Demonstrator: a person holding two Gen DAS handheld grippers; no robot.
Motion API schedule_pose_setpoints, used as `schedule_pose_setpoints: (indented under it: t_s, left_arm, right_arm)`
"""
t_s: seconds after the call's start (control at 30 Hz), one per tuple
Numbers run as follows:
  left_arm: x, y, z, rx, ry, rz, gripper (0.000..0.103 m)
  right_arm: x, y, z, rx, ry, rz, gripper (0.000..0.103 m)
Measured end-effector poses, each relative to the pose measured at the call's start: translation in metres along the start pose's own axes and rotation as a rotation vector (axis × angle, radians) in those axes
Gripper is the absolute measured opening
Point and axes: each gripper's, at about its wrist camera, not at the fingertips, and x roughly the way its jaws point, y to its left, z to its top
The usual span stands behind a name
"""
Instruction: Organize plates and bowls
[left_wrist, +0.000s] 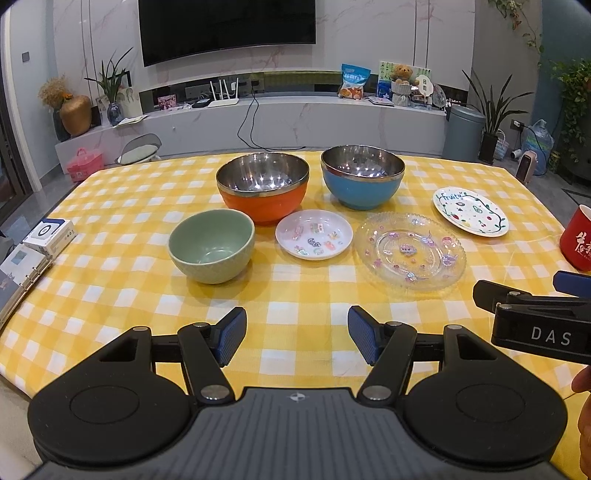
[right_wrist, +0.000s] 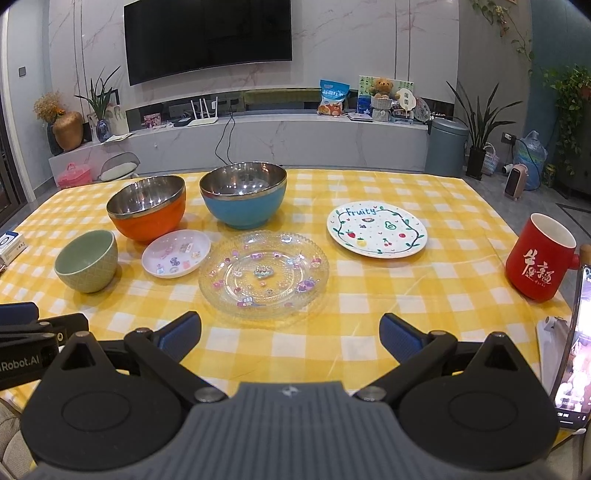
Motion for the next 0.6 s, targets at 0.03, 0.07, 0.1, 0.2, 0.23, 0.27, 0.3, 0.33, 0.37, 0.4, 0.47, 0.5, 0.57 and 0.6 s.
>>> schedule_pose_setpoints:
  t_s: [0.03, 0.07, 0.1, 0.2, 0.23, 0.27, 0.3, 0.33, 0.37, 0.4, 0.47, 0.5, 0.57, 0.6]
  left_arm:
    - [0.0, 0.0, 0.0, 0.0, -0.001, -0.001, 0.074]
    - [0.0001, -0.0001, 0.0, 0.0, 0.0, 0.0, 0.074]
    - [0.0002, -0.0001, -0.0006, -0.001, 0.0, 0.0, 0.074]
    - [0.0002, 0.0, -0.0006, -0.001, 0.001, 0.0, 0.074]
    - [0.0001, 0.0001, -0.0018, -0.002, 0.001, 0.0, 0.074]
    - [0.0001, 0.0, -0.0019, -0.002, 0.001, 0.0, 0.074]
    - [0.0001, 0.0004, -0.0029, -0.002, 0.001, 0.0, 0.074]
    - [0.0001, 0.0005, -0.0028, -0.002, 0.0, -0.001, 0.074]
    - [0.0001, 0.0004, -0.0029, -0.002, 0.0, 0.0, 0.074]
    - [0.0002, 0.0006, -0.0027, -0.002, 0.001, 0.0, 0.074]
    - [0.0001, 0.0004, -0.0036, -0.002, 0.002, -0.001, 0.074]
    - [0.0002, 0.0009, -0.0035, -0.003, 0.003, -0.001, 0.074]
    - [0.0, 0.0009, -0.0044, -0.003, 0.003, 0.0, 0.074]
    - [0.0001, 0.001, -0.0034, -0.004, 0.002, -0.001, 0.074]
  right_arm:
    - [0.0002, 0.0001, -0.0001, -0.001, 0.001, -0.001, 0.1]
    - [0.0004, 0.0003, -0.0001, -0.002, 0.002, -0.001, 0.1]
    - [0.0007, 0.0004, 0.0, -0.003, 0.003, -0.002, 0.1]
    - [0.0007, 0.0004, -0.0002, -0.003, 0.003, -0.002, 0.1]
    - [0.0007, 0.0004, -0.0001, -0.003, 0.003, -0.002, 0.101]
    - [0.0007, 0.0004, -0.0001, -0.003, 0.002, -0.001, 0.1]
    - [0.0008, 0.0002, -0.0003, -0.003, 0.002, -0.001, 0.1]
    - [0.0007, 0.0003, -0.0001, -0.003, 0.001, -0.002, 0.101]
    - [0.0007, 0.0003, -0.0001, -0.003, 0.001, -0.002, 0.1]
    - [0.001, 0.0002, -0.0003, -0.003, 0.001, -0.002, 0.1]
    - [0.0011, 0.0006, -0.0002, -0.002, 0.002, -0.003, 0.1]
    - [0.0013, 0.0005, -0.0004, -0.001, 0.003, -0.004, 0.1]
    - [0.0014, 0.0005, -0.0006, 0.0, 0.004, -0.005, 0.1]
    - [0.0014, 0.0005, -0.0006, -0.001, 0.004, -0.005, 0.1]
